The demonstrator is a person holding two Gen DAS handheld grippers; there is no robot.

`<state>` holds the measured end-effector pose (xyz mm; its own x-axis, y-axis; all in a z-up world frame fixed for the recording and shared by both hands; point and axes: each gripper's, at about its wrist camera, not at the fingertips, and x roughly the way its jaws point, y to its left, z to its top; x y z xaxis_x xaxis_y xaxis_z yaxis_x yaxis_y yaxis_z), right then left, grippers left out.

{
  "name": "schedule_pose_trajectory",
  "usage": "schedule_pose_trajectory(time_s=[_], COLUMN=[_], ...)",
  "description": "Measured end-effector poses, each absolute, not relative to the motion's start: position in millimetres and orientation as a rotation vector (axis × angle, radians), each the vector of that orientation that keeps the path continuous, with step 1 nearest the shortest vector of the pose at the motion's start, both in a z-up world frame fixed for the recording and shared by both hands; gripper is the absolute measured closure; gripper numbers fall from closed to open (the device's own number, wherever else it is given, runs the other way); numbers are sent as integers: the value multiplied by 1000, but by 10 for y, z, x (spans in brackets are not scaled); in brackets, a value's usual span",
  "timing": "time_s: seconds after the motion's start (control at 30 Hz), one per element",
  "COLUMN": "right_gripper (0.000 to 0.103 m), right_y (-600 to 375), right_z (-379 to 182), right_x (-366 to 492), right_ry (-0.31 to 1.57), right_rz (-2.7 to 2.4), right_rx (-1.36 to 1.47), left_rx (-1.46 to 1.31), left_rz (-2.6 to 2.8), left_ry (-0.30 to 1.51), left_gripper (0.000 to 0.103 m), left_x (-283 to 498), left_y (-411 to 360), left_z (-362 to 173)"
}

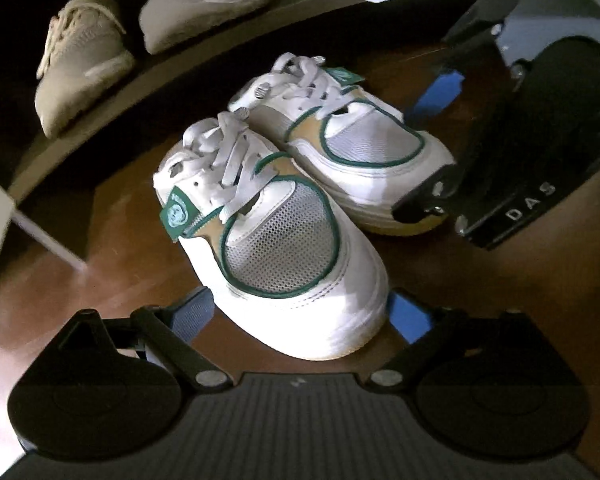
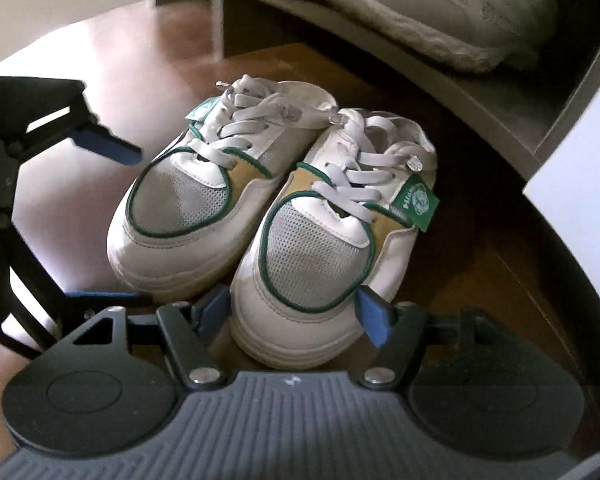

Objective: Organize scattered shoes
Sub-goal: 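Carry the white sneakers with the right tool under the cabinet shelf, then set the white sneakers down and open the right tool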

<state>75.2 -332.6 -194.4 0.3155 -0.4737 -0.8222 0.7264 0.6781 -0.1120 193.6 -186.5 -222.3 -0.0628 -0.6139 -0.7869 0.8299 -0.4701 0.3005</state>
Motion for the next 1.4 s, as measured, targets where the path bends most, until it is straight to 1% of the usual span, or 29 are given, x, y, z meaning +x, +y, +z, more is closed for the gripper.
schedule_pose_trajectory(time_s=[0.13,0.3,0.4,0.5,0.53,0.6,0.63,0.67,0.7,0.73,0.8,0.83,0.87,0.93,0.97,1.03,1.3,1.33,1.4], right_gripper=[37,37,37,36,39,39,39,44,65,78,77,79,80,83,84,90,89,86,84], right_y=[-3292,-3254,-3332,-3386,-3369,-3218,-3172,-3155,-3114,-3074,-2960,-2872,-2886,-2908,-2926,-2949,-3056,-3079,-3138], right_z=[-2076,-2170,-2235,-2246,-2215,-2194,-2207,-2269,-2253,-2237,-2189,-2109,-2137,-2137,-2132,-2117,-2100,-2108,-2127], right_x=[1073,1195,1251,1233,1177,1031,1006,1004,1000,997,898,820,870,891,904,913,947,991,993], right_ry=[943,907,883,872,865,845,853,865,870,874,874,868,871,866,862,856,849,848,846], right_rz=[-914,-987,-988,-963,-942,-930,-928,-926,-914,-902,-910,-913,-915,-921,-925,-935,-981,-987,-1009], right_rx=[343,343,312,292,287,255,246,253,278,302,287,274,261,271,283,297,314,320,346], left_rx=[1161,1203,1180,1136,1108,1018,985,978,963,958,939,929,921,893,886,892,932,935,941], left_rz=[-1810,-1891,-1889,-1845,-1819,-1729,-1696,-1684,-1657,-1646,-1631,-1615,-1611,-1604,-1603,-1597,-1606,-1606,-1612], left_ry=[230,146,165,177,198,313,356,387,453,466,477,485,497,555,561,546,496,490,482], left_gripper=[7,7,7,16,20,22,28,34,37,41,43,48,50,49,49,49,49,49,49], left_x=[2090,2189,2259,2277,2286,2326,2341,2343,2337,2326,2357,2363,2380,2434,2453,2461,2532,2545,2558], left_y=[-2150,-2386,-2466,-2376,-2311,-2103,-2032,-2022,-1984,-1995,-2089,-2165,-2209,-2343,-2362,-2386,-2443,-2481,-2540], left_z=[-2231,-2242,-2236,-2225,-2225,-2254,-2264,-2283,-2343,-2369,-2394,-2398,-2389,-2418,-2423,-2433,-2431,-2432,-2434])
